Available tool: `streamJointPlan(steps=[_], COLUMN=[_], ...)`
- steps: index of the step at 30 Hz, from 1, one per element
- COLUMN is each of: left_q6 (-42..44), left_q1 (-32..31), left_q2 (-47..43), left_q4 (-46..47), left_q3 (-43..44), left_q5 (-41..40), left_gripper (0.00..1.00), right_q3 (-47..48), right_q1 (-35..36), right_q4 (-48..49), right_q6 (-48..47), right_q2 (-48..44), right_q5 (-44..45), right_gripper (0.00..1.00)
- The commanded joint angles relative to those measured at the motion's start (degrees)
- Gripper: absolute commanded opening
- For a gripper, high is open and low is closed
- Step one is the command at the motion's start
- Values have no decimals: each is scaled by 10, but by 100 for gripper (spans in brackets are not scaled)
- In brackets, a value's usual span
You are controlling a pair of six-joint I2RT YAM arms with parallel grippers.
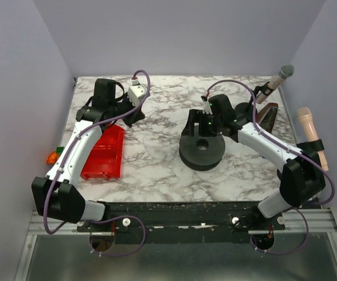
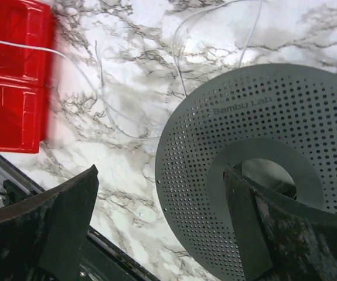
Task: Wrap the cables
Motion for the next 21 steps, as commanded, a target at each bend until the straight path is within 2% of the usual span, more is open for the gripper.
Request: streamJointPlan(steps=[1, 4, 6, 8, 10, 11, 13, 17, 21], left_q6=[-77, -100, -78, -52, -51, -56, -61, -86, -94], left_q1=[6, 22, 23, 23, 23, 23, 23, 23, 24], left_q2=[-11, -11, -7, -8, -18, -23, -31, -41, -45], left_q4=[55, 85, 59, 19, 6, 3, -15, -28, -30], left_q3=[-44, -60, -48, -30, -25, -23, -12, 1, 4], left_q5=[60, 142, 188, 235, 267, 275, 279, 278, 283], left_gripper=[0, 0, 0, 0, 0, 0, 0, 0, 0], right_q3=[31, 14, -2, -13, -26, -29, -32, -48, -44], right_q1=[8, 23, 23, 24, 24, 25, 30, 52, 59], right_q4=[-49, 0, 53, 107, 165, 187, 228, 322, 360], right_q6=[-104, -174, -200, -221, -225, -225, -227, -215, -215], right_q2=[-34, -95, -128, -138, -130, -122, -106, -90, -67], right_q5=[-36, -54, -78, -99, -119, -133, -154, -136, -137], right_gripper=[93, 91, 89, 82, 69, 67, 66, 69, 68])
